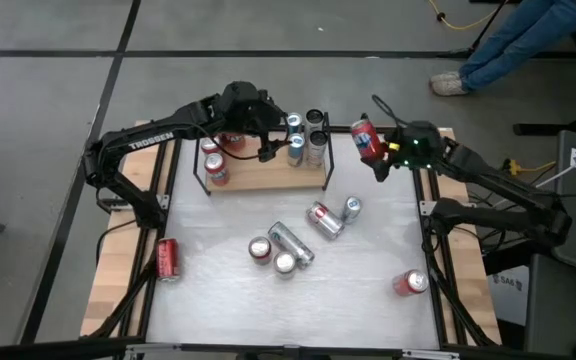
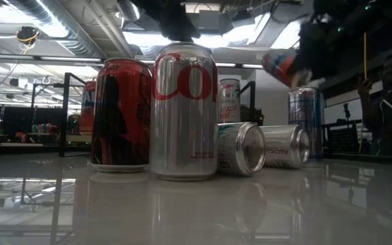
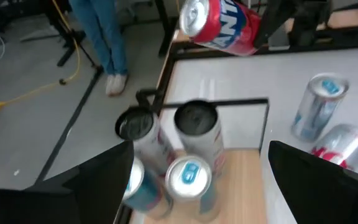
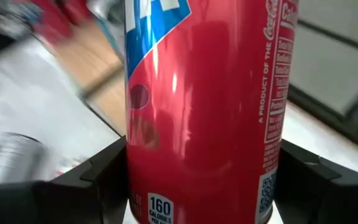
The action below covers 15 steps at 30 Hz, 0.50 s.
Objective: Place canned beverage on shelf
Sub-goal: Put the red soda can on the shelf aligned with the other red soda can
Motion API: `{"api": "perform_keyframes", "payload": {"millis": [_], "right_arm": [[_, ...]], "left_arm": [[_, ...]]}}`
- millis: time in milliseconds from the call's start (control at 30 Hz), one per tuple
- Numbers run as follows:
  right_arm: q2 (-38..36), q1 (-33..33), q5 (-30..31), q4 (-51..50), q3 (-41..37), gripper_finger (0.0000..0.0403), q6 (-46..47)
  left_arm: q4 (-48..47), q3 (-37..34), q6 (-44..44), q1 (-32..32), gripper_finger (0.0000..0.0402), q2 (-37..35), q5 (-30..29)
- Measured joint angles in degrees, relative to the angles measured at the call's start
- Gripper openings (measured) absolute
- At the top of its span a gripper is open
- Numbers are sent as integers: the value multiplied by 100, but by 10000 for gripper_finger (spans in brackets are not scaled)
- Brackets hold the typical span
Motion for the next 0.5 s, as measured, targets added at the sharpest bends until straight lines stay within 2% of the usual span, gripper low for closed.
{"api": "perform_keyframes", "payload": {"millis": [167,267,367,500], "right_arm": [[-52,2,-671,612,2,291,-235],[1,86,-987,925,2,291,-366],[88,432,-1007,1175,2,291,-515],[215,1039,-1035,1609,7,291,-596]], "left_arm": [[316,0,-423,-231,364,0,46],[435,0,-874,-315,364,0,350],[462,0,-1298,-352,364,0,715],[456,0,-1629,-423,364,0,875]]}}
